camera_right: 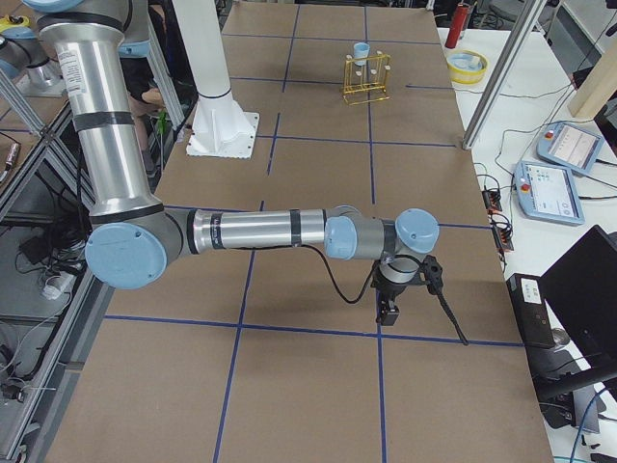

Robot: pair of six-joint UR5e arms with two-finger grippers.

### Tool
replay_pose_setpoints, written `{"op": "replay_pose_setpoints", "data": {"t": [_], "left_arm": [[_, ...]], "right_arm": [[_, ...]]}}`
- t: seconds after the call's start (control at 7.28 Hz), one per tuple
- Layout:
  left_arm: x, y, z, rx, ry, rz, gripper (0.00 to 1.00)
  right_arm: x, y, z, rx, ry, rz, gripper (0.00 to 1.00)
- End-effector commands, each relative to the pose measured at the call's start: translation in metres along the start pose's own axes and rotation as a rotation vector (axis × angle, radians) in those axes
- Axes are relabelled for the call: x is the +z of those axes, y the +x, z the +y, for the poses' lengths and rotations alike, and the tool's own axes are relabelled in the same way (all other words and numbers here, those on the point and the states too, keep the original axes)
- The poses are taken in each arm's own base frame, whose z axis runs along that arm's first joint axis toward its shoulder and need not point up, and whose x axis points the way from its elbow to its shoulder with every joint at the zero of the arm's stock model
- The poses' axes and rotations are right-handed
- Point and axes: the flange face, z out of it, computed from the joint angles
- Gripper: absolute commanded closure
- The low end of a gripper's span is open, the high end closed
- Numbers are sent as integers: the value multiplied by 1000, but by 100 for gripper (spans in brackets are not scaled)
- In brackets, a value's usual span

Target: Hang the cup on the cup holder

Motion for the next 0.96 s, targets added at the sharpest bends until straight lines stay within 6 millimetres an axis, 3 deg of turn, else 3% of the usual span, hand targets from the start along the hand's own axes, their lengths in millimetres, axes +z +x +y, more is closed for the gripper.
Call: {"op": "replay_pose_setpoints", "data": {"t": [0.0,0.82], "left_arm": [[1,-1,0,3,-2,2,0],[3,0,-2,-1,-2,8,0]], "right_arm": [[0,0,0,-1,0,0,0],[0,0,0,-1,0,0,0]]}}
